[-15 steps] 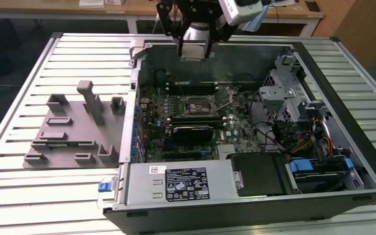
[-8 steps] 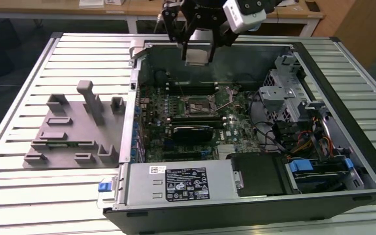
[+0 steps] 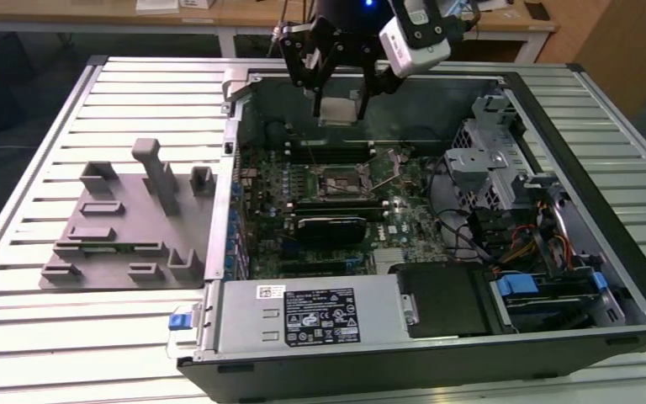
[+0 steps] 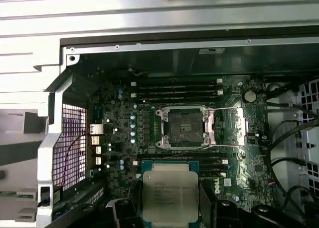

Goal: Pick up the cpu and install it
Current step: 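Pick up the cpu and move it towards the insertion slot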

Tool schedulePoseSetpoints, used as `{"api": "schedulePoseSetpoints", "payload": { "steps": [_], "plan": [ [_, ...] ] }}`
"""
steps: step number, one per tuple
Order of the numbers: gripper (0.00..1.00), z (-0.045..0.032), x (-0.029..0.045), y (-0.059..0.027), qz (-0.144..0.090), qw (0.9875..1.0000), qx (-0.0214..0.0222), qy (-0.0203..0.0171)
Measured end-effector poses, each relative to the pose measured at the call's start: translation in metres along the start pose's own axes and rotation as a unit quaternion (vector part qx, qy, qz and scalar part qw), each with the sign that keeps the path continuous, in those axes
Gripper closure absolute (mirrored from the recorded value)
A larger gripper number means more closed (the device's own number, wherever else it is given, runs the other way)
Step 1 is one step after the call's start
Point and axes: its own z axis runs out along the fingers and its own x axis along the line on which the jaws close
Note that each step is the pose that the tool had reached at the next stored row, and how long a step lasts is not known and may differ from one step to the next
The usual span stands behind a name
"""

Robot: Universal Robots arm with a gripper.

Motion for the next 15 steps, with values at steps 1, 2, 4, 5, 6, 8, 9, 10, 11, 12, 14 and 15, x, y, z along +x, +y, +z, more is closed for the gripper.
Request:
{"api": "schedulePoseSetpoints", "payload": {
  "steps": [1,2,4,5,6,8,9,10,11,12,14,15],
  "plan": [
    [0.46,0.0000,0.0000,0.0000,0.000,1.0000,-0.0001,0.0000],
    [0.46,0.0001,0.0000,0.0000,0.000,1.0000,-0.0003,0.0000],
    [0.46,0.0010,0.0000,-0.0002,0.000,1.0000,-0.0004,-0.0001],
    [0.46,0.0020,-0.0001,-0.0003,0.000,1.0000,-0.0004,0.0000],
    [0.46,0.0033,-0.0002,-0.0004,0.000,1.0000,-0.0003,0.0000],
    [0.46,0.0069,-0.0004,-0.0007,0.000,1.0000,-0.0003,0.0000],
    [0.46,0.0087,-0.0006,-0.0009,0.000,1.0000,-0.0003,-0.0003],
    [0.46,0.0104,-0.0007,-0.0011,0.000,1.0000,-0.0004,-0.0009],
    [0.46,0.0120,-0.0007,-0.0013,0.000,1.0000,-0.0004,-0.0017],
    [0.46,0.0135,-0.0008,-0.0014,0.000,1.0000,-0.0004,-0.0027],
    [0.46,0.0164,-0.0010,-0.0017,-0.001,1.0000,-0.0005,-0.0050],
    [0.46,0.0178,-0.0011,-0.0019,-0.001,1.0000,-0.0005,-0.0062]
  ]
}}
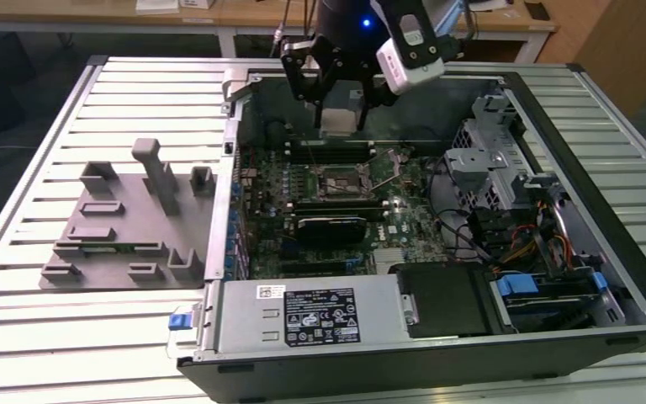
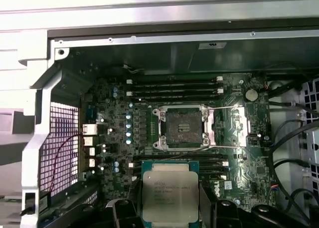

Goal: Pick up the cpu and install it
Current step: 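Pick up the cpu and move it towards the insertion slot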

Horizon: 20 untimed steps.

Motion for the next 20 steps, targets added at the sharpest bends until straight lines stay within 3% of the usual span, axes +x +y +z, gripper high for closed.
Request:
{"api": "schedulePoseSetpoints", "payload": {
  "steps": [9,20],
  "plan": [
    [0.46,0.0132,-0.0007,-0.0014,-0.001,0.9999,-0.0005,-0.0103],
    [0.46,0.0329,-0.0015,-0.0019,-0.001,0.9999,0.0015,-0.0127]
  ]
}}
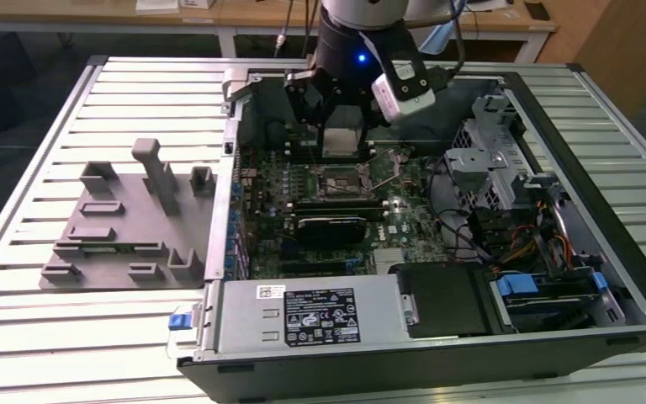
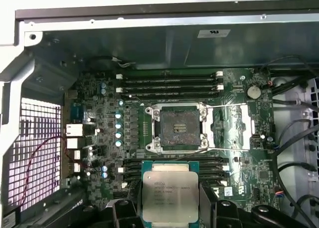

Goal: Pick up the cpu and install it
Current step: 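Pick up the cpu and move it towards the insertion slot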

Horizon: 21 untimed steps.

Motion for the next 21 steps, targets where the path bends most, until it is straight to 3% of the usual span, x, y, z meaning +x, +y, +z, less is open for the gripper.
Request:
{"api": "schedulePoseSetpoints", "payload": {
  "steps": [19,21],
  "plan": [
    [0.46,0.0349,-0.0006,0.0024,0.000,1.0000,0.0088,-0.0009],
    [0.46,0.0378,-0.0013,0.0046,0.000,0.9999,0.0113,-0.0010]
  ]
}}
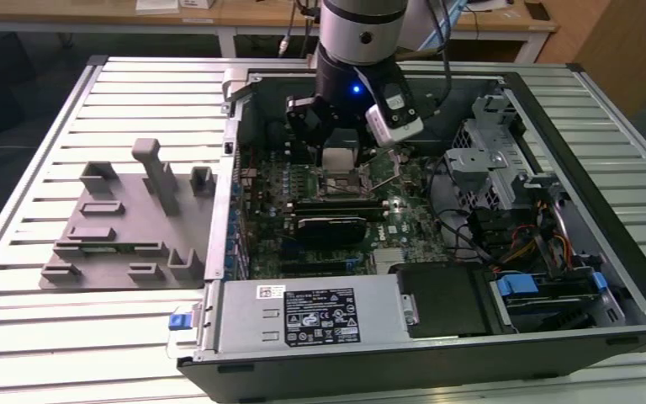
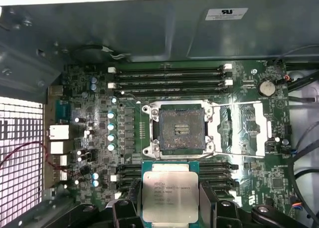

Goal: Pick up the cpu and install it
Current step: 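Pick up the cpu and move it towards the insertion slot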

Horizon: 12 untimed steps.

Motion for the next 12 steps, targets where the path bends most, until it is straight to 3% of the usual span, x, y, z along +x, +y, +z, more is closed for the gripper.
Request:
{"api": "schedulePoseSetpoints", "payload": {
  "steps": [12],
  "plan": [
    [0.46,0.0131,-0.0038,0.0140,0.000,0.9997,0.0237,-0.0010]
  ]
}}
